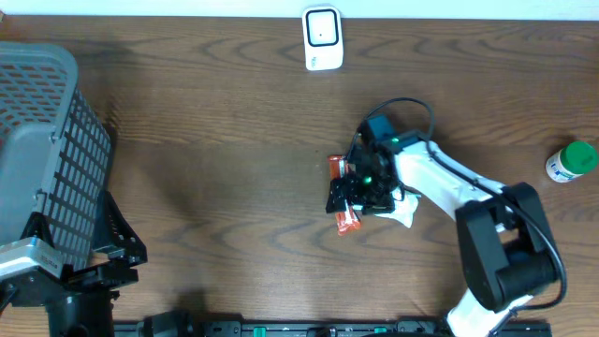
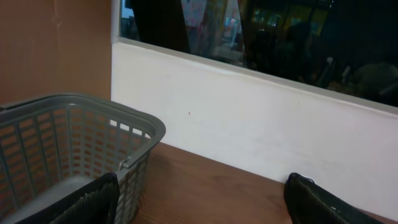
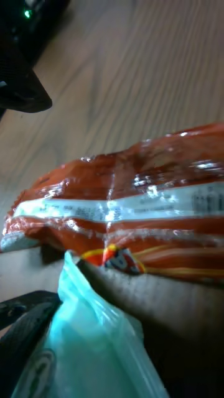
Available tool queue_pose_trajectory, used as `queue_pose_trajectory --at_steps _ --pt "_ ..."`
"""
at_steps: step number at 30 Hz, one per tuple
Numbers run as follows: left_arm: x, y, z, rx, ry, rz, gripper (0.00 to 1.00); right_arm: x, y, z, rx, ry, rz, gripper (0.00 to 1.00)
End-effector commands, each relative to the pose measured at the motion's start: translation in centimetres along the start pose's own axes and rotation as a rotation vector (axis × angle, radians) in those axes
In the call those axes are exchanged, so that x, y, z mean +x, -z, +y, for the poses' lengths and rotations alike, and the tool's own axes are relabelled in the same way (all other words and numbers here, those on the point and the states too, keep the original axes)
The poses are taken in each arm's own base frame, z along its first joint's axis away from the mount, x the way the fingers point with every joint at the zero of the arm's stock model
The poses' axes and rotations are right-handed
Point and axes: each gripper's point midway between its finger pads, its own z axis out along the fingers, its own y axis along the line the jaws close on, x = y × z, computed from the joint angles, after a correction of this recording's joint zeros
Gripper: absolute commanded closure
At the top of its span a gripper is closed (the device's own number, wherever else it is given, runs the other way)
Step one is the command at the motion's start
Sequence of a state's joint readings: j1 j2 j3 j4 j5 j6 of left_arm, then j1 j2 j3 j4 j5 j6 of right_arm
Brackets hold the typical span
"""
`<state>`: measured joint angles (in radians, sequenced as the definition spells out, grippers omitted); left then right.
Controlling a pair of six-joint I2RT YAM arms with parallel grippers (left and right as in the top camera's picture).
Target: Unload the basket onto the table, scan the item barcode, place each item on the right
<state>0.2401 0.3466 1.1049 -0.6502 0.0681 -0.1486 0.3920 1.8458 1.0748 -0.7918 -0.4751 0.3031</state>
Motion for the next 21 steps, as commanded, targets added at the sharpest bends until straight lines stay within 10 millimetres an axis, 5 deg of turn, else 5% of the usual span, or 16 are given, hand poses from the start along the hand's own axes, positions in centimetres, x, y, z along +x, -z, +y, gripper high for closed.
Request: queue_pose_trajectory --at_steps 1,10,13,17,21 --pt "-0.2 0.3 0.0 -0.002 -0.016 -0.014 0.15 1.4 -1.5 -2.4 0.01 -0.055 0.039 0.11" --pt "-0.1 0.3 0.1 -0.003 -0.016 -0.01 0.15 -2.3 -1.0 -4.5 -0.015 -0.087 -0.125 0.01" --pt "-0.1 0.3 0.1 -0.003 -0.016 -0.01 0.15 -3.9 -0.2 -7.0 0.06 -0.162 -0.198 0.01" --pt "-0.1 0.3 0.1 -0.003 -0.017 -0.01 0.15 -3.6 0.8 -10.0 0.119 -0.273 -0.203 0.11" --pt "0.2 0.3 0.1 -0.006 -0.016 0.002 0.15 -2.2 0.4 -7.5 -0.018 -0.191 -0.12 0.07"
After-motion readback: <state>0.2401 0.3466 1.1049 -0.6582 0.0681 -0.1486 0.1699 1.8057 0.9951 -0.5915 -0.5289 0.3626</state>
